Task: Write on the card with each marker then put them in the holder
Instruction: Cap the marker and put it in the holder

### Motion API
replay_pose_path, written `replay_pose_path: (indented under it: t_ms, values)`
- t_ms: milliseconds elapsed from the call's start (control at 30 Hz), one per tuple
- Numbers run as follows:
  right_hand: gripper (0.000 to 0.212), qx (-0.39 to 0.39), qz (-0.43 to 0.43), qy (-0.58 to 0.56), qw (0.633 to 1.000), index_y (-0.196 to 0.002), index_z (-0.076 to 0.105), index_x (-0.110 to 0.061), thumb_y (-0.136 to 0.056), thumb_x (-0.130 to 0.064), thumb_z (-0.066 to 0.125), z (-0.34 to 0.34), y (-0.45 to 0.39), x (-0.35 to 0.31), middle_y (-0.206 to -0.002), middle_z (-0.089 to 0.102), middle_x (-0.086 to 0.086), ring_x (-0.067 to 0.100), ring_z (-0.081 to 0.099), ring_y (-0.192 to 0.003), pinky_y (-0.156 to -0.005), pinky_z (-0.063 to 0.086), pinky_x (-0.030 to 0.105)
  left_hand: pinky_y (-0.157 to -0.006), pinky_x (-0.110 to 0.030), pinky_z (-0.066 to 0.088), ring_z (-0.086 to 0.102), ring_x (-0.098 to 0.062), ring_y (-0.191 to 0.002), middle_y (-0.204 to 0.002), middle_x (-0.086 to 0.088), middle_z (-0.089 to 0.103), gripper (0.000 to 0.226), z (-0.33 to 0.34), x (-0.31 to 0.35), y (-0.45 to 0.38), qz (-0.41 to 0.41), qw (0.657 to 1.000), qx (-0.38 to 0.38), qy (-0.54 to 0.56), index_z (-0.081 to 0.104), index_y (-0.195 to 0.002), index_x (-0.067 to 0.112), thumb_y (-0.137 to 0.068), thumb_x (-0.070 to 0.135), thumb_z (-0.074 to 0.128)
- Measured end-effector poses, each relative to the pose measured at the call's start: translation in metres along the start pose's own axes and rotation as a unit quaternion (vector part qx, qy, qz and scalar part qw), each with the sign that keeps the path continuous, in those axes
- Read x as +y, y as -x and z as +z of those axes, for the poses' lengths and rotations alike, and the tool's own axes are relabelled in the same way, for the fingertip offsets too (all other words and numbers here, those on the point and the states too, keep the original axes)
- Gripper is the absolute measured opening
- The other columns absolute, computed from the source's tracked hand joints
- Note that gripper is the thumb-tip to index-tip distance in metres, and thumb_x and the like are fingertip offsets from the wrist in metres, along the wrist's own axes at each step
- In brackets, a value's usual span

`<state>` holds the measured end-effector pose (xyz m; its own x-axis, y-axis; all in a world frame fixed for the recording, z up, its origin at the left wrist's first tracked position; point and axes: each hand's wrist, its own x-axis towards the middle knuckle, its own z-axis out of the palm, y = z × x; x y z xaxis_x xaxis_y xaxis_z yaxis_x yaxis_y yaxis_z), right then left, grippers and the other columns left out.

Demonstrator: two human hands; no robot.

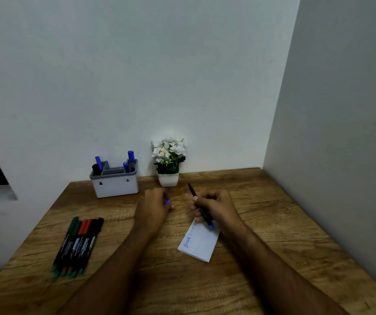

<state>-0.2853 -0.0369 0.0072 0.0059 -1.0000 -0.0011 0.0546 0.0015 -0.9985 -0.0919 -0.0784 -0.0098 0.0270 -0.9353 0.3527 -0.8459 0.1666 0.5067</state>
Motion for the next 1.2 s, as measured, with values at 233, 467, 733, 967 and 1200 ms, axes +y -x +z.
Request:
replay_pose_path:
  t_ms: [233, 467, 733, 967, 1200]
  values:
    - [0.018, 0.024, -0.044, -0.028, 0.998, -0.110, 0.069, 0.001, -0.092, 0.002, 0.073, -0.017, 0.002, -0.008, -0.090, 0.074, 0.031, 0.024, 0.070, -0.059, -0.055, 0.062, 0.032, -0.085, -0.032, 0.052, 0.061, -0.017, -0.101, -0.110, 0.000, 0.066, 0.022, 0.004, 0.008, 0.018, 0.093, 0.994, -0.005, -0.060, 0.068, -0.110, 0.018, -0.089, 0.027, 0.069]
    - [0.032, 0.012, -0.022, -0.135, 0.991, -0.114, 0.069, 0.002, -0.105, 0.009, 0.039, -0.028, -0.009, -0.016, -0.092, 0.075, 0.023, 0.025, 0.073, -0.069, -0.062, 0.064, 0.031, -0.104, -0.026, 0.041, 0.048, -0.011, -0.127, -0.138, 0.004, 0.055, 0.043, 0.007, 0.015, 0.041, 0.260, 0.949, -0.176, -0.026, 0.053, -0.138, 0.021, -0.096, 0.015, 0.047]
    - [0.016, 0.046, -0.071, -0.059, 0.995, -0.108, 0.069, 0.005, -0.100, -0.008, 0.065, -0.040, -0.016, 0.004, -0.091, 0.078, 0.019, 0.021, 0.065, -0.062, -0.050, 0.051, 0.027, -0.114, -0.013, 0.004, 0.014, 0.000, -0.148, -0.161, 0.008, 0.024, 0.048, 0.008, 0.006, 0.049, 0.262, 0.940, -0.219, -0.003, 0.031, -0.154, 0.023, -0.106, 0.026, 0.037]
    - [0.008, 0.052, -0.119, 0.116, 0.985, -0.084, 0.075, 0.001, -0.090, -0.005, 0.076, -0.045, -0.023, 0.009, -0.079, 0.078, 0.014, 0.023, 0.065, -0.059, -0.053, 0.050, 0.029, -0.105, -0.003, -0.015, -0.001, 0.009, -0.140, -0.163, 0.012, 0.014, 0.052, 0.010, 0.005, 0.050, 0.273, 0.934, -0.229, -0.030, 0.022, -0.156, 0.026, -0.106, 0.029, 0.035]
    - [0.021, 0.003, -0.119, 0.182, 0.976, -0.089, 0.082, -0.010, -0.087, 0.005, 0.068, -0.045, -0.030, 0.016, -0.085, 0.080, 0.004, 0.012, 0.074, -0.083, -0.070, 0.057, 0.020, -0.104, -0.005, -0.017, -0.005, 0.010, -0.140, -0.164, 0.009, 0.011, 0.053, 0.009, 0.008, 0.052, 0.288, 0.928, -0.229, -0.051, 0.018, -0.157, 0.025, -0.106, 0.027, 0.033]
